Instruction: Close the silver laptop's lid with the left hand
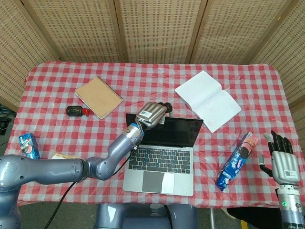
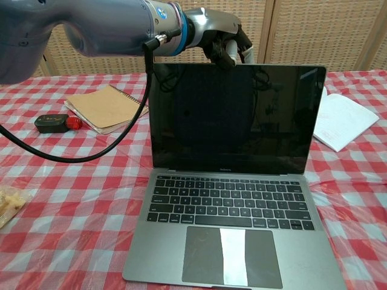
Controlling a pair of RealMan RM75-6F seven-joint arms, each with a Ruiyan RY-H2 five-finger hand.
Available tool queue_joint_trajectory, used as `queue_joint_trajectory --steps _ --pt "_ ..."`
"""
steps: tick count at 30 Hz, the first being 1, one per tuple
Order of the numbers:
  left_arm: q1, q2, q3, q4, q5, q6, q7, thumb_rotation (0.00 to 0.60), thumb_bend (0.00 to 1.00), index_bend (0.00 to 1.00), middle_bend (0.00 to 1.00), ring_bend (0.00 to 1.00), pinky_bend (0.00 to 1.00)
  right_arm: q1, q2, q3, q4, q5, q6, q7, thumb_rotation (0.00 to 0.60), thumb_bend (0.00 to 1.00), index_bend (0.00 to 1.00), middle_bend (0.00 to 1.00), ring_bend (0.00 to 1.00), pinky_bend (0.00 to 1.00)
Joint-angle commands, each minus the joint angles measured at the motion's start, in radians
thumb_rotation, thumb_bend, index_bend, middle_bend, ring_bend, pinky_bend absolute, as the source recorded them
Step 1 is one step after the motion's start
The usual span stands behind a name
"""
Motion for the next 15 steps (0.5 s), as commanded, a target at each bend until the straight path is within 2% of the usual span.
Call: queue_joint_trajectory --steps 1,12,15 --pt "0.0 0.002 0.0 -0.01 0.008 0.01 -0.009 0.6 1.0 0.48 0.3 0.32 0.41 0.0 0.0 -0.001 -0.001 -0.002 0.001 0.0 0.6 0.75 0.0 0.0 0.0 0.0" --pt "0.007 0.038 0.015 -0.078 0.028 0.017 -0.041 0.6 1.0 0.55 0.37 0.39 0.49 -0.001 0.003 -0.003 -0.007 -0.007 0.007 0.0 0.6 0.75 0.0 0.0 0.0 0.0" --pt "0.017 0.074 0.032 -0.141 0.026 0.006 -0.044 0.6 1.0 0.56 0.37 0.39 0.49 -0.002 0.006 -0.007 -0.014 -0.016 0.01 -0.001 0.6 0.75 0.0 0.0 0.0 0.0"
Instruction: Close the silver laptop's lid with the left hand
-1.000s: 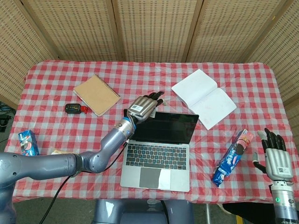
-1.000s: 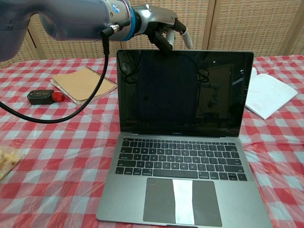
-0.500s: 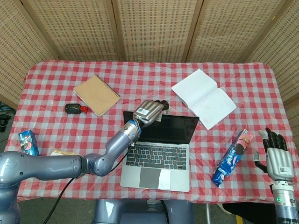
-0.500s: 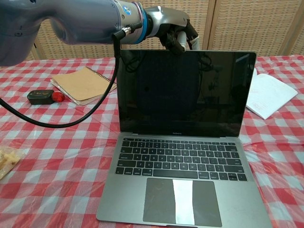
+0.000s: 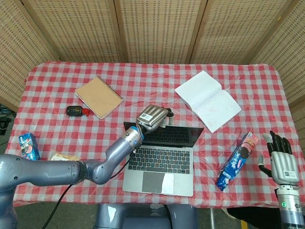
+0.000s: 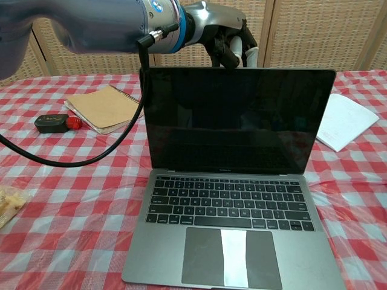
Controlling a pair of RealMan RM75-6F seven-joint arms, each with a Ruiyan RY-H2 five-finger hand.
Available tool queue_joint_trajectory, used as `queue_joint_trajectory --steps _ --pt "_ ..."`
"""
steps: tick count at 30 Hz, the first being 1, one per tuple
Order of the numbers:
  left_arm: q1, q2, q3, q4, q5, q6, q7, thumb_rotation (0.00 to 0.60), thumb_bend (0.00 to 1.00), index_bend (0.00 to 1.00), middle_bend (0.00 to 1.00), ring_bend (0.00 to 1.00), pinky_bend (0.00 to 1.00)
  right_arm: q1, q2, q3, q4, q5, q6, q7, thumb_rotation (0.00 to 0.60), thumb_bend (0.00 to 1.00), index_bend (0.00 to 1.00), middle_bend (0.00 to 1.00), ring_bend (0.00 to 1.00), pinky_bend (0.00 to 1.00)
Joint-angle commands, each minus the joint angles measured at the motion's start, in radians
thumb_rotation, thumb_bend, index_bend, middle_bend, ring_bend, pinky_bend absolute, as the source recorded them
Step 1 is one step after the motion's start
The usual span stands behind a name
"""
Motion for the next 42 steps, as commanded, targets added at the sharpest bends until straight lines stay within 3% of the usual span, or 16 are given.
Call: queue_joint_trajectory --steps 1,17,42 --pt "0.011 0.046 0.023 -0.071 -0.001 -0.012 -0.003 0.6 1.0 0.56 0.37 0.39 0.5 -0.001 0.003 -0.002 -0.005 -0.004 0.003 -0.001 0.6 0.75 0.0 0.0 0.0 0.0" --pt "0.048 0.145 0.086 -0.261 0.076 -0.012 -0.043 0.6 1.0 0.56 0.37 0.39 0.5 -0.002 0.002 -0.006 -0.013 -0.01 0.01 -0.014 0.6 0.75 0.0 0.0 0.0 0.0" --pt "0.134 0.165 0.182 -0.369 0.186 -0.046 -0.158 0.6 1.0 0.56 0.37 0.39 0.5 -0.008 0.012 -0.014 -0.037 -0.034 0.027 -0.009 0.6 0.75 0.0 0.0 0.0 0.0"
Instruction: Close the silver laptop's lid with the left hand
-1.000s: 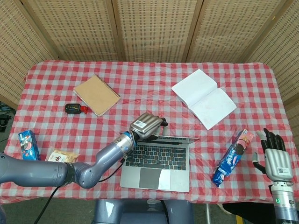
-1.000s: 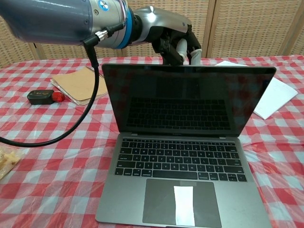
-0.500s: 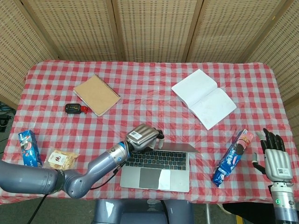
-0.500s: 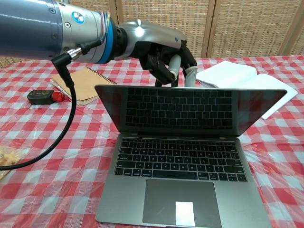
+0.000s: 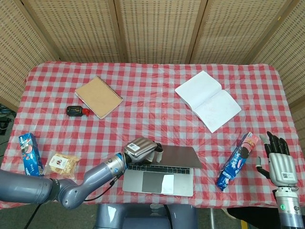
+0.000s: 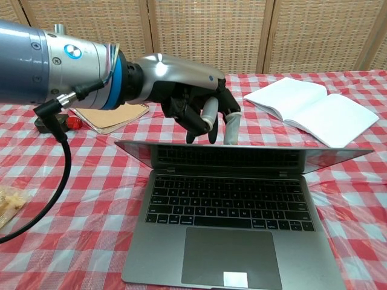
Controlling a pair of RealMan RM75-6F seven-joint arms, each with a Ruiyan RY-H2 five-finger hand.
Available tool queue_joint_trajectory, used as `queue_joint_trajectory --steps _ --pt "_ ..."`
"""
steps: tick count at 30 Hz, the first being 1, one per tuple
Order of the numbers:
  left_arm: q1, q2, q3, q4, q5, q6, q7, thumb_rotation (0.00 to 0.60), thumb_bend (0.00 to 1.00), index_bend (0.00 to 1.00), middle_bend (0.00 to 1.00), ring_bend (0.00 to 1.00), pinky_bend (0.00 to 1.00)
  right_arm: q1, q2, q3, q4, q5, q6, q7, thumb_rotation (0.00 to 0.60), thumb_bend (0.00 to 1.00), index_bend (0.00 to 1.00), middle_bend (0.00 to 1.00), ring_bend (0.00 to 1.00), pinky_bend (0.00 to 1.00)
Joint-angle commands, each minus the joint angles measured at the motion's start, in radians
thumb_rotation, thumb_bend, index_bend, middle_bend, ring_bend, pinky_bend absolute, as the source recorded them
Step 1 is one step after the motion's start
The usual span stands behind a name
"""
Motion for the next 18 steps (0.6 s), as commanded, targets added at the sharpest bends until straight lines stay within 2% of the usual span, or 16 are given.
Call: queue_joint_trajectory --steps 1,9,18 --pt "0.014 -0.003 0.014 -0.005 0.016 -0.023 -0.025 0.6 1.0 0.56 0.37 0.39 0.5 -0.001 0.002 0.0 -0.002 -0.001 0.003 0.002 0.6 0.75 0.0 0.0 0.0 0.0" --pt "0.039 -0.034 0.059 0.011 0.065 -0.028 -0.036 0.6 1.0 0.56 0.37 0.39 0.5 -0.004 0.006 -0.002 -0.009 -0.008 0.008 0.004 0.6 0.75 0.0 0.0 0.0 0.0" --pt "0.046 -0.079 0.095 0.038 0.07 -0.034 -0.031 0.6 1.0 0.55 0.37 0.39 0.49 -0.005 0.007 -0.002 -0.013 -0.011 0.011 0.007 0.6 0.76 0.0 0.0 0.0 0.0"
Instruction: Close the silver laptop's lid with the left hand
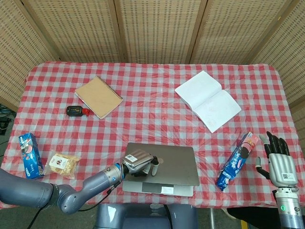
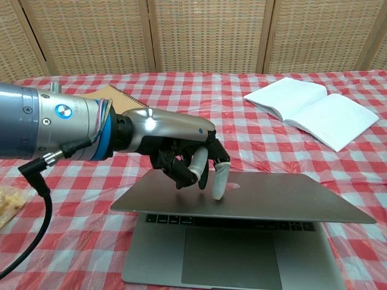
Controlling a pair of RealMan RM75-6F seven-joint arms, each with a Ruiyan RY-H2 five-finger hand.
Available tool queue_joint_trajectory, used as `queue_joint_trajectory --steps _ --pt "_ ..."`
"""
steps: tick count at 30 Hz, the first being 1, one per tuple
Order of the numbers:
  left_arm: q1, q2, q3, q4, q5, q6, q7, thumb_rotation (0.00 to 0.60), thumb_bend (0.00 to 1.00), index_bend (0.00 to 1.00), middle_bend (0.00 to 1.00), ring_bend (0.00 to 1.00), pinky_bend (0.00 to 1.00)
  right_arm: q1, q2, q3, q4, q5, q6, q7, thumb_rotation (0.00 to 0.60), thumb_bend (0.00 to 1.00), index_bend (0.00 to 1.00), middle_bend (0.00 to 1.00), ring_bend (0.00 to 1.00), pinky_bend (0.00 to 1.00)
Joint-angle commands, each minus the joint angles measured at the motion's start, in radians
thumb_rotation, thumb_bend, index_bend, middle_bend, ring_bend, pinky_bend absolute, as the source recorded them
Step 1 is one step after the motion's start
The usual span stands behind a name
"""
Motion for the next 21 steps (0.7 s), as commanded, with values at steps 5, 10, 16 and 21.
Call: queue_joint_trajectory --steps 5,10,16,21 --pt "0.003 -0.042 0.027 0.035 -0.008 -0.012 0.002 0.6 1.0 0.55 0.37 0.39 0.49 -0.001 0.002 0.004 0.0 0.006 -0.001 0.009 0.6 0.76 0.0 0.0 0.0 0.0" --pt "0.004 -0.069 0.044 0.06 -0.013 -0.024 0.004 0.6 1.0 0.55 0.37 0.39 0.49 -0.001 0.002 0.003 -0.001 0.003 0.002 0.009 0.6 0.76 0.0 0.0 0.0 0.0" --pt "0.007 -0.097 0.056 0.089 -0.022 -0.033 0.001 0.6 1.0 0.54 0.37 0.39 0.49 -0.001 0.002 0.004 -0.001 0.004 0.002 0.01 0.6 0.76 0.0 0.0 0.0 0.0" --pt "0.011 -0.114 0.063 0.104 -0.025 -0.038 -0.003 0.6 1.0 0.54 0.37 0.39 0.49 -0.001 0.001 0.004 0.0 0.005 0.0 0.01 0.6 0.76 0.0 0.0 0.0 0.0"
